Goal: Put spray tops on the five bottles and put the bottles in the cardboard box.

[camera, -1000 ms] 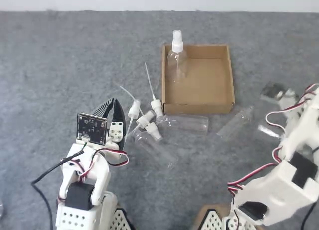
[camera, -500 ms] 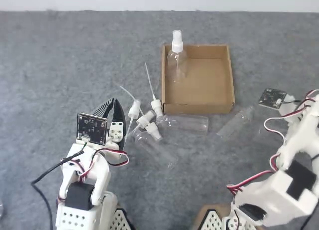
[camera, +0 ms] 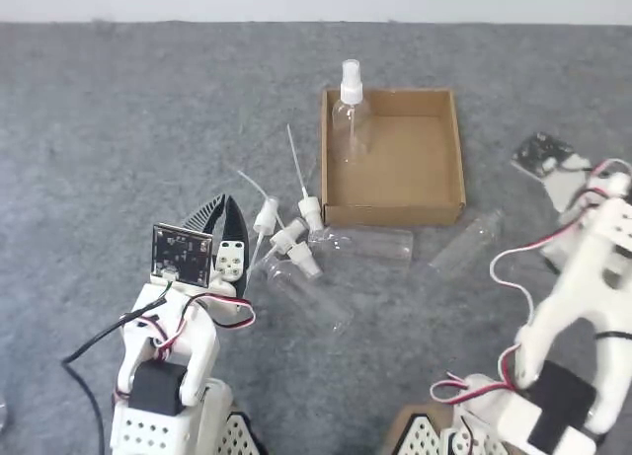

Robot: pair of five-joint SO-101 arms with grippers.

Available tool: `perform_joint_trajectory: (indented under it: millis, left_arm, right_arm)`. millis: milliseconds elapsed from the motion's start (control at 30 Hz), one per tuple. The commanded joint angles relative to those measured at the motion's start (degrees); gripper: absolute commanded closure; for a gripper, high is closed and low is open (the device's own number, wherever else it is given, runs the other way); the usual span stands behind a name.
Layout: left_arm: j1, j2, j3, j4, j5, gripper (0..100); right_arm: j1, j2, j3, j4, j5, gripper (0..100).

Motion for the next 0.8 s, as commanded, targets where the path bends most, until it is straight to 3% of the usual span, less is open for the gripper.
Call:
perform_joint_trajectory:
  millis: [0, 200, 367, 500, 767]
  left_arm:
    - [0.3, 0.1, -0.4, -0.1, 0.5, 99]
    - [0.3, 0.1, -0.4, -0.1, 0.4, 99]
    - [0.3, 0.1, -0.4, -0.1, 0.4, 99]
    - [0.3, 0.1, -0.4, -0.1, 0.4, 99]
    - [0.3, 0.1, -0.4, -0.1, 0.4, 99]
  right_arm:
    - [-6.4, -3.3, 0.3, 4.0, -31.2, 84.8]
    - [-5.7, -3.3, 0.5, 3.0, -72.0, 75.3]
    - [-3.6, -3.3, 1.3, 2.9, -93.5, 74.0]
    - [-3.5, -3.3, 5.3, 0.7, -101.0, 73.8]
    - [-3.3, -3.3, 15.8, -18.0, -106.9, 73.8]
